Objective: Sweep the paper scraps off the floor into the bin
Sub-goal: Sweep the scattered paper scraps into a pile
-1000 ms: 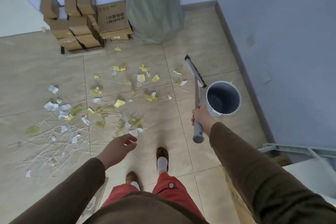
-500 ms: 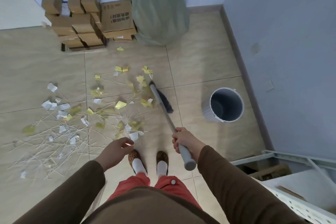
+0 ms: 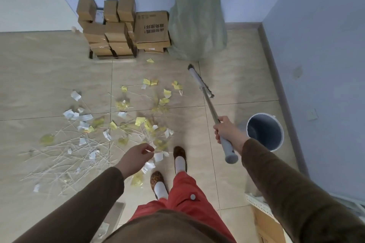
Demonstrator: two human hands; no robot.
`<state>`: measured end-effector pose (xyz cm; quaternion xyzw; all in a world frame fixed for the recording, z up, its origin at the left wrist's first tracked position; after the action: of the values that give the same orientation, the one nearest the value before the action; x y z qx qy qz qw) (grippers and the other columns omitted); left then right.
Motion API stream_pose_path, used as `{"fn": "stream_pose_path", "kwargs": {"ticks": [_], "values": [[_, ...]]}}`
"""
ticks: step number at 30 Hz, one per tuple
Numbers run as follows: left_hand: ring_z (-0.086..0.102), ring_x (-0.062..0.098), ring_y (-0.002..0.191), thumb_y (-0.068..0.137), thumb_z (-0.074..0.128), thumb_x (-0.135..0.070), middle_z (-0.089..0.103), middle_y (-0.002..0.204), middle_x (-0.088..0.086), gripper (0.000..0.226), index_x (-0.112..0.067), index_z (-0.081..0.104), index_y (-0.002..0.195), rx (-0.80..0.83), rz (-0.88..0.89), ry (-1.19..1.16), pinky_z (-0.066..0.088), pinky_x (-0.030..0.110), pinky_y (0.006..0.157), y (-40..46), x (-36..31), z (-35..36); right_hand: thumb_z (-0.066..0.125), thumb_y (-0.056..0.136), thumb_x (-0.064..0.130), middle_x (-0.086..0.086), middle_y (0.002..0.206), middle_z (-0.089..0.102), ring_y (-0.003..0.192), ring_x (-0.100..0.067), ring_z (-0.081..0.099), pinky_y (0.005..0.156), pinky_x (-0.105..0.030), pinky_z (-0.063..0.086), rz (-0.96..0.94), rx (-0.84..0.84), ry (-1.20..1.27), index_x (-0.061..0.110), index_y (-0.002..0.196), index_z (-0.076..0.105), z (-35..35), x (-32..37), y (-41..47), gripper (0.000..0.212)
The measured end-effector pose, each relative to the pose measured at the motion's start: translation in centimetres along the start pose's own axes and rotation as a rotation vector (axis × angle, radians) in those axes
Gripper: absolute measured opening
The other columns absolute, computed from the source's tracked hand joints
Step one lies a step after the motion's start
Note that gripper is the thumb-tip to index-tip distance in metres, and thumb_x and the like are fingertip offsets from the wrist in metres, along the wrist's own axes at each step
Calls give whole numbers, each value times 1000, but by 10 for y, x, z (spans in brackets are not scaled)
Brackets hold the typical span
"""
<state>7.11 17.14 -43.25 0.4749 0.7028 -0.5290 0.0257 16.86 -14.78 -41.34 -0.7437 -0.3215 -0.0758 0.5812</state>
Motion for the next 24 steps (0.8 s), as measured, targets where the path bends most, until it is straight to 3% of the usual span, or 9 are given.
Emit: {"fn": "stream_pose_path", "kwargs": {"ticks": [3, 7, 11, 17, 20, 24], "values": [[66, 15, 91, 93, 61, -29, 70, 100, -1, 18, -25, 68, 109, -6, -36, 20, 48, 26, 71, 9, 12, -11, 35, 101, 11, -10, 82, 47, 52, -16, 45, 36, -21, 40, 7, 24, -61, 10, 126, 35, 16, 46, 66, 26], [68, 17, 92, 92, 63, -27, 70, 95, -4, 14, -28, 68, 105, -59, -125, 17, 51, 31, 79, 19, 29, -30, 26, 104, 18, -10, 80, 46, 55, -17, 43, 43, -27, 39, 97, 111, -110, 11, 124, 35, 56, 71, 105, 23], [67, 17, 89, 93, 62, -28, 72, 97, 1, 16, -26, 68, 107, -10, -167, 17, 50, 30, 76, 34, 23, -37, 31, 97, 8, -12, 88, 49, 53, -16, 46, 43, -24, 42, 81, 264, -225, 21, 133, 30, 87, 43, 74, 38], [68, 19, 92, 93, 60, -29, 70, 102, 2, 18, -26, 68, 109, -43, -135, -63, 54, 34, 82, 67, -14, -57, 42, 95, 9, -5, 71, 51, 39, -8, 45, 40, -22, 39, 63, 344, -218, 27, 132, 39, 55, 38, 6, 42], [68, 19, 93, 93, 60, -28, 69, 101, 1, 18, -25, 68, 109, -75, -124, -121, 53, 33, 79, 79, -29, -69, 42, 94, 13, -6, 75, 52, 42, -9, 47, 42, -23, 41, -1, 340, -240, 32, 131, 38, 42, 66, -3, 41], [67, 18, 96, 93, 60, -29, 69, 102, 0, 18, -26, 68, 109, -109, -127, -128, 52, 33, 83, 82, -30, -83, 41, 94, 13, -9, 86, 54, 52, -14, 50, 43, -24, 44, -138, 261, -337, 28, 134, 35, 47, 145, 49, 44]]}}
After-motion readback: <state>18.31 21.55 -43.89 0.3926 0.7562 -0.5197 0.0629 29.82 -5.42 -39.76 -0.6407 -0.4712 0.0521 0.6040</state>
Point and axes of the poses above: each hand's wrist, its own y-axis towards the middle knuckle, its own z-axis out of the palm, x = y × z, the point moved 9 cm from there along y, towards the middle knuckle
